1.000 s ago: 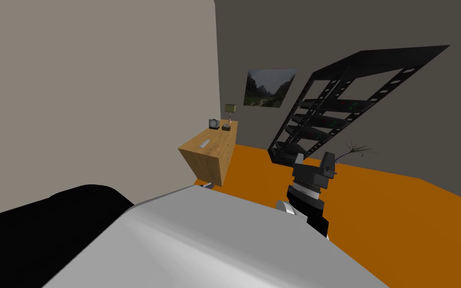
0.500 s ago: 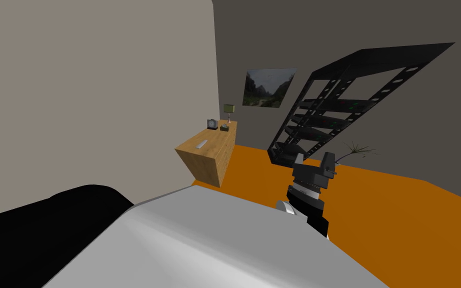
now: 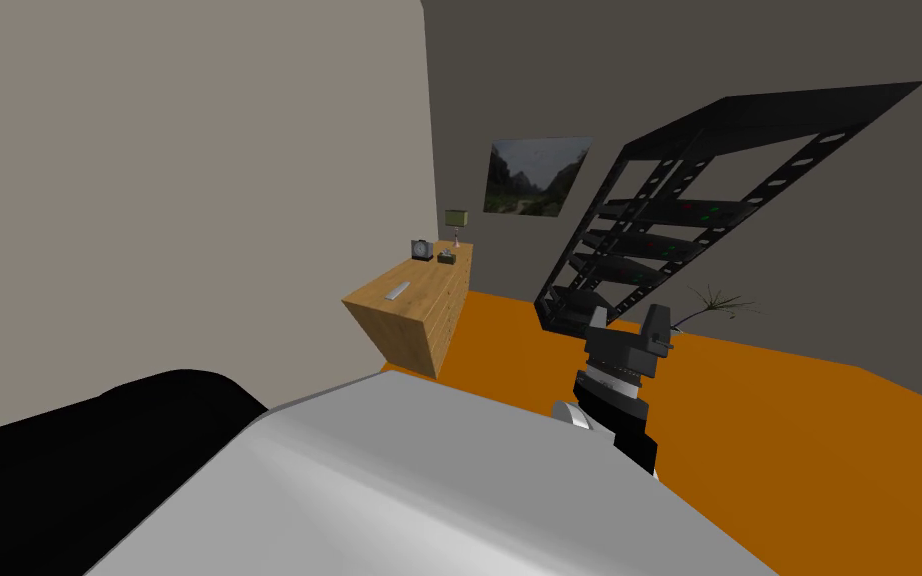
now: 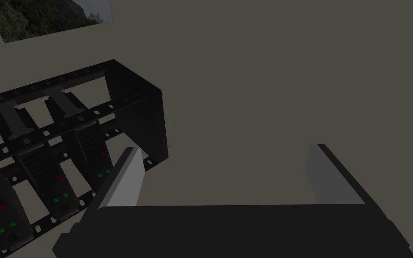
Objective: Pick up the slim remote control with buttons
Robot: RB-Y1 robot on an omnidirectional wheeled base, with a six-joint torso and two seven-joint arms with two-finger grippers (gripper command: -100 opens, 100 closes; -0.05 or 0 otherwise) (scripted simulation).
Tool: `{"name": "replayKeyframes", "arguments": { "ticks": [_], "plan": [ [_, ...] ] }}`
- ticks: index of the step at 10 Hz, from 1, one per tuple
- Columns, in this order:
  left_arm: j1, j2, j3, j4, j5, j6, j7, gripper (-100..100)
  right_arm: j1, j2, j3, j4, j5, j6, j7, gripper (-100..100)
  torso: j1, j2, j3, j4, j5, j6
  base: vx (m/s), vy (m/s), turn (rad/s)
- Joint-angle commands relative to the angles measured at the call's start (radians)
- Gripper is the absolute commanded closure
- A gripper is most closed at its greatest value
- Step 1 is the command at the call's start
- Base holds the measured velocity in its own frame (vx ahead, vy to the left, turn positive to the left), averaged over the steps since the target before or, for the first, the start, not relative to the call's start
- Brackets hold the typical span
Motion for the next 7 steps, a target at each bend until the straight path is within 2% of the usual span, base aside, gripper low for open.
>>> {"name": "replayKeyframes", "arguments": {
  "ticks": [1, 2, 3, 4, 5, 7],
  "plan": [
    [0.006, 0.033, -0.004, 0.015, 0.002, -0.012, -0.003, -100, 0.000, 0.000, 0.000, 0.000, 0.000, 0.000, 0.000, 0, 0.000, 0.000, 0.000, 0.000, 0.000, 0.000, 0.042, -0.038, 0.000],
    [0.014, 0.070, -0.037, 0.045, 0.017, -0.007, -0.004, -100, 0.000, 0.000, 0.000, 0.000, 0.000, 0.000, 0.000, 0, 0.002, 0.002, 0.001, 0.000, 0.000, 0.000, 0.098, -0.054, 0.002],
    [0.014, 0.099, -0.037, 0.045, 0.017, -0.007, -0.004, -100, 0.000, 0.000, 0.000, 0.000, 0.000, 0.000, 0.000, 0, 0.001, 0.000, 0.000, 0.000, 0.000, 0.000, 0.103, -0.044, 0.011],
    [0.014, 0.105, -0.037, 0.045, 0.017, -0.007, -0.004, -100, 0.000, 0.000, 0.000, 0.000, 0.000, 0.000, 0.000, 0, 0.002, 0.000, 0.000, 0.000, 0.000, 0.000, 0.041, -0.016, 0.004],
    [0.022, 0.140, -0.069, 0.074, 0.034, 0.000, -0.005, -100, 0.000, 0.000, 0.000, 0.000, 0.000, 0.000, 0.000, 0, 0.003, 0.002, 0.001, 0.001, 0.001, 0.000, 0.092, -0.047, -0.007],
    [0.022, 0.177, -0.069, 0.074, 0.034, 0.000, -0.005, -100, 0.000, 0.000, 0.000, 0.000, 0.000, 0.000, 0.000, 0, 0.002, 0.000, 0.000, 0.000, 0.000, 0.000, 0.071, -0.032, 0.006]
  ]
}}
